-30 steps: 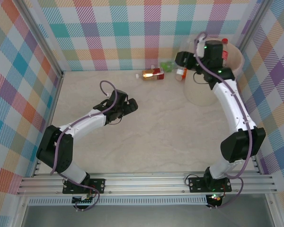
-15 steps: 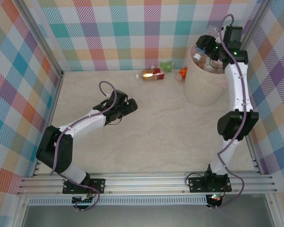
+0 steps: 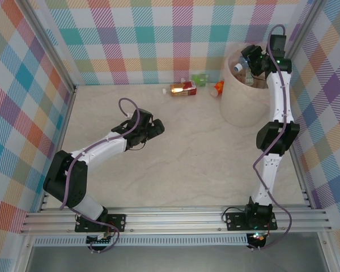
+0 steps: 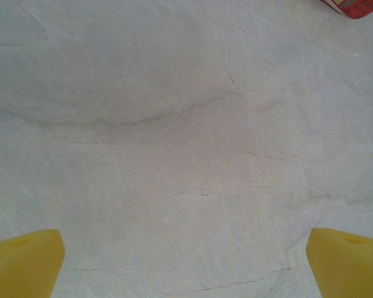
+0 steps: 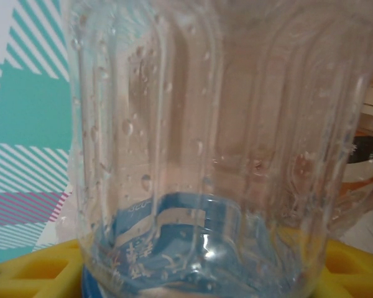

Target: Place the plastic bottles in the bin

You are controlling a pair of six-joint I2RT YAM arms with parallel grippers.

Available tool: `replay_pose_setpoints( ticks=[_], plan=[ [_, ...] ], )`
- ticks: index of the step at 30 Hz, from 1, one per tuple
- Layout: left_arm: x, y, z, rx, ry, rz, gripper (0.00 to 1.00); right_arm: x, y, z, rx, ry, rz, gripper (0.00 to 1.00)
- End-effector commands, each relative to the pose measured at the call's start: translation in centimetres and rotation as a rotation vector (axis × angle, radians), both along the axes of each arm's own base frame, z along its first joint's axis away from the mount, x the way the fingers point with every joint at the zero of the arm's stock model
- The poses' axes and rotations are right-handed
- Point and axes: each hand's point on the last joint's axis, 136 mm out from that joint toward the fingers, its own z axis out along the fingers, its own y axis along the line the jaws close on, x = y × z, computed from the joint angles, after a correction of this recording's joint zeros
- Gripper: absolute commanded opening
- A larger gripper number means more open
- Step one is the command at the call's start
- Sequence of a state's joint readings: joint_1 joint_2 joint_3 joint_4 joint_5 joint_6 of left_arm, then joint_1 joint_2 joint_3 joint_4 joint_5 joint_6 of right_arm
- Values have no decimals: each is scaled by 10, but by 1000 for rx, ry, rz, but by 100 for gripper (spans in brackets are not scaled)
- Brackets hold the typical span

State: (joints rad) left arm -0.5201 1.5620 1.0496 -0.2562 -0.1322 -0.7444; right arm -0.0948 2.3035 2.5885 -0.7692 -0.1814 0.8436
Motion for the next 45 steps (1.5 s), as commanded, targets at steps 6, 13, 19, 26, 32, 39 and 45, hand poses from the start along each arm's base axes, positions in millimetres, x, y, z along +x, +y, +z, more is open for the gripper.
replay_pose_setpoints(
  ticks=[6, 13, 19, 26, 32, 39, 45],
  plan=[
    [4, 5, 0, -9, -9, 25, 100, -20, -33, 28, -63, -4, -182, 72],
    [3, 5, -3, -7, -2, 28, 100, -33, -30, 52, -139, -45, -145, 96],
    [5, 4, -5, -10, 3, 27, 100, -45, -28, 79, -245, -127, -114, 99],
    [5, 2, -8, -13, 11, 25, 100, -11, 5, 70, -262, -242, 120, 98],
    [5, 5, -9, -4, 13, 33, 100, 15, 13, 47, -236, -243, 177, 97],
    [5, 4, -9, -3, 16, 32, 100, 2, 26, 6, -226, -108, 217, 97],
    [6, 2, -11, -8, 21, 27, 100, -10, 33, 56, -250, -218, 246, 97]
  ],
)
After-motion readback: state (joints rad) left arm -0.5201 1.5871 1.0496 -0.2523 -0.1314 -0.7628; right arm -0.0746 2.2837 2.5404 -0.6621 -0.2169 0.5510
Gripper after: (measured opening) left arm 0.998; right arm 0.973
